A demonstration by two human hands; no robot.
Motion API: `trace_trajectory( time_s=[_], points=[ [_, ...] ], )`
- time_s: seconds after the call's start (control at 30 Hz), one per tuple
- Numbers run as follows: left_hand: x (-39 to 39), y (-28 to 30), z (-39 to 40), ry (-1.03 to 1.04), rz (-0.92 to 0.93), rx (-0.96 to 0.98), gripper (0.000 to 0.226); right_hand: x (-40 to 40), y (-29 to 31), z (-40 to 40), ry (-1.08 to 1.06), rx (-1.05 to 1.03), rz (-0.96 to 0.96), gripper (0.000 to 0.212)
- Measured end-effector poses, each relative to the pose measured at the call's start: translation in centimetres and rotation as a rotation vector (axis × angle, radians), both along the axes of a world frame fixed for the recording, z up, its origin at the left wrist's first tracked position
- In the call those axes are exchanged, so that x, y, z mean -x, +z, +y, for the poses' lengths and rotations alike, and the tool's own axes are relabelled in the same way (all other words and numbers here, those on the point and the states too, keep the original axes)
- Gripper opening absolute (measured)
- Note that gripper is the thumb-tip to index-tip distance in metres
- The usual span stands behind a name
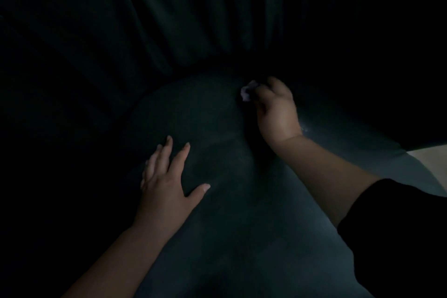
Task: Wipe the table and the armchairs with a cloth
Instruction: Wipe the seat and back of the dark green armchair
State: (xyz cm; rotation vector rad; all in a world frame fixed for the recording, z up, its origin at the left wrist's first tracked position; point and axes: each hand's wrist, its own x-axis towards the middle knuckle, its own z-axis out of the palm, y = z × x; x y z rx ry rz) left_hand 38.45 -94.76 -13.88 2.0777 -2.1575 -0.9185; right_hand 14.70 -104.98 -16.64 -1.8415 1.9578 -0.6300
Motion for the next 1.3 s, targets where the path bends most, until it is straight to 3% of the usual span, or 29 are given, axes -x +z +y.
trace_trajectory(
  time_s=[0.07, 0.13, 0.2, 0.27, 0.33, 0.57, 0.67, 0.83, 0.93, 1.03, 1.1, 1.2, 1.3],
  points=[
    [-0.1, 0.0, 0.0, -0.001, 0.000, -0.003, 0.087, 0.0, 0.9, -1.2, -0.248, 0.096, -0.402, 0.017],
    [0.0, -0.1, 0.0, -0.003, -0.012, -0.007, 0.088, 1.5, 2.4, -1.8, -0.673, 0.133, -0.647, 0.021],
    [0.0, -0.3, 0.1, -0.007, -0.021, 0.004, 0.088, 3.9, 2.2, -2.4, -0.799, 0.175, -0.519, 0.027],
    [0.0, -0.4, 0.2, -0.017, -0.029, 0.015, 0.087, 5.1, 0.9, -2.3, -0.590, -0.011, -0.111, 0.037],
    [0.0, -0.5, 0.2, -0.020, -0.035, 0.021, 0.088, 5.3, -0.3, -2.1, -0.444, -0.109, 0.102, 0.042],
    [0.0, -0.5, 0.2, -0.020, -0.027, 0.028, 0.088, 2.8, 0.5, -3.2, -0.409, 0.026, -0.034, 0.022],
    [0.0, -0.4, 0.2, -0.014, -0.020, 0.030, 0.088, 3.0, 0.9, -2.9, -0.466, 0.001, -0.044, 0.040],
    [0.0, -0.4, 0.1, -0.021, -0.019, 0.029, 0.088, 3.3, 1.2, -1.4, -0.535, -0.055, 0.017, 0.034],
    [0.1, -0.3, 0.1, -0.019, -0.015, 0.027, 0.088, 3.2, 1.2, -0.7, -0.578, -0.112, 0.036, 0.042],
    [0.1, -0.3, 0.1, -0.020, -0.016, 0.028, 0.087, 3.3, 1.4, -0.1, -0.507, -0.078, -0.183, 0.055],
    [0.2, -0.3, 0.1, -0.019, -0.016, 0.027, 0.088, 2.9, 2.0, 0.4, -0.343, -0.079, -0.281, 0.047],
    [0.2, -0.3, 0.1, -0.013, -0.021, 0.027, 0.088, 2.3, 2.5, 1.4, -0.145, -0.040, -0.137, 0.039],
    [0.3, -0.3, 0.1, -0.014, -0.020, 0.021, 0.088, 1.9, 3.1, 1.9, -0.286, -0.077, 0.159, 0.044]
  ],
)
